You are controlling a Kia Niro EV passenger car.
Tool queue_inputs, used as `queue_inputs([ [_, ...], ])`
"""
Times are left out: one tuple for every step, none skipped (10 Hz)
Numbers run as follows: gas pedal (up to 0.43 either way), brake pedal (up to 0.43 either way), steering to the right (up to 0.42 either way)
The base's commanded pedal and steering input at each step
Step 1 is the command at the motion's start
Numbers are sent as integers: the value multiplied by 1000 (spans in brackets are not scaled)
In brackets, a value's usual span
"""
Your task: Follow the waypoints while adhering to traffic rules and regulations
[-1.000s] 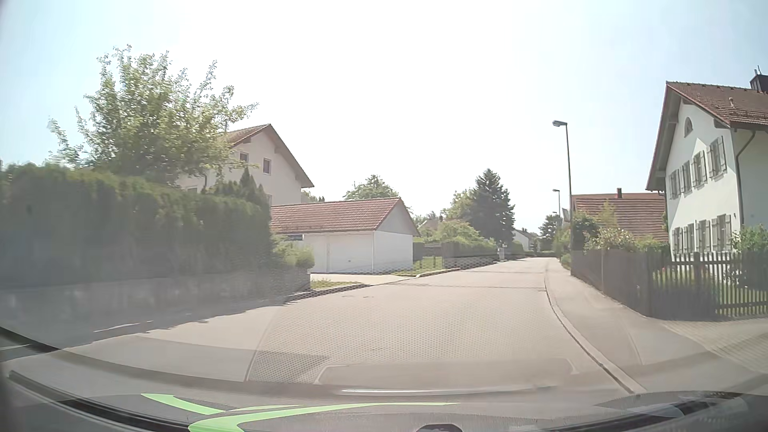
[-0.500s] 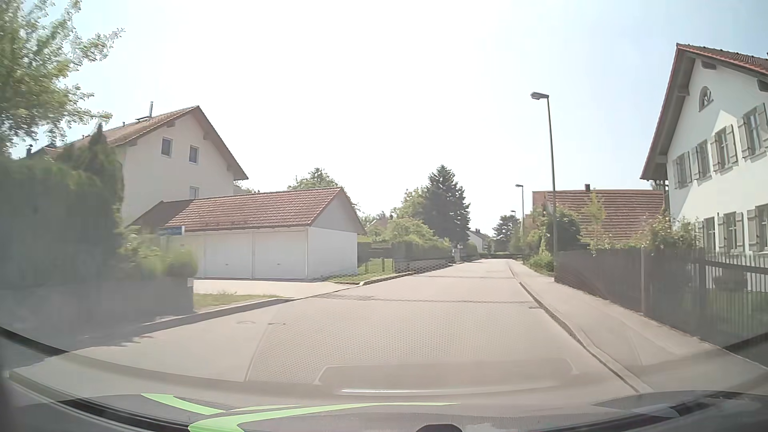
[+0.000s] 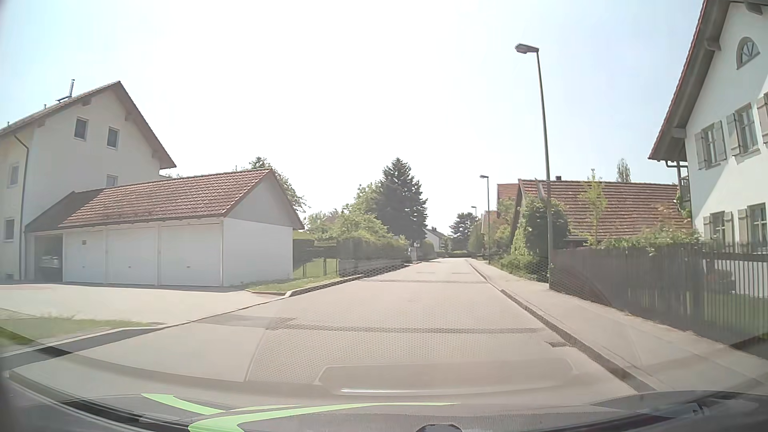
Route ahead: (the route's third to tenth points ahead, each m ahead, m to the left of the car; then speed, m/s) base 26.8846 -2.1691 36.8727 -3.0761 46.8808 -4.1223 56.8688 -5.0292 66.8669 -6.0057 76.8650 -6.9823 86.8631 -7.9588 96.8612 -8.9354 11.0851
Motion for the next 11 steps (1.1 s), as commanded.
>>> queue_inputs([
  [177,0,63],
  [177,0,56],
  [177,0,48],
  [177,0,43],
  [177,0,36],
  [177,0,31],
  [177,0,25],
  [177,0,20],
  [177,0,16],
  [177,0,12],
  [177,0,10],
])
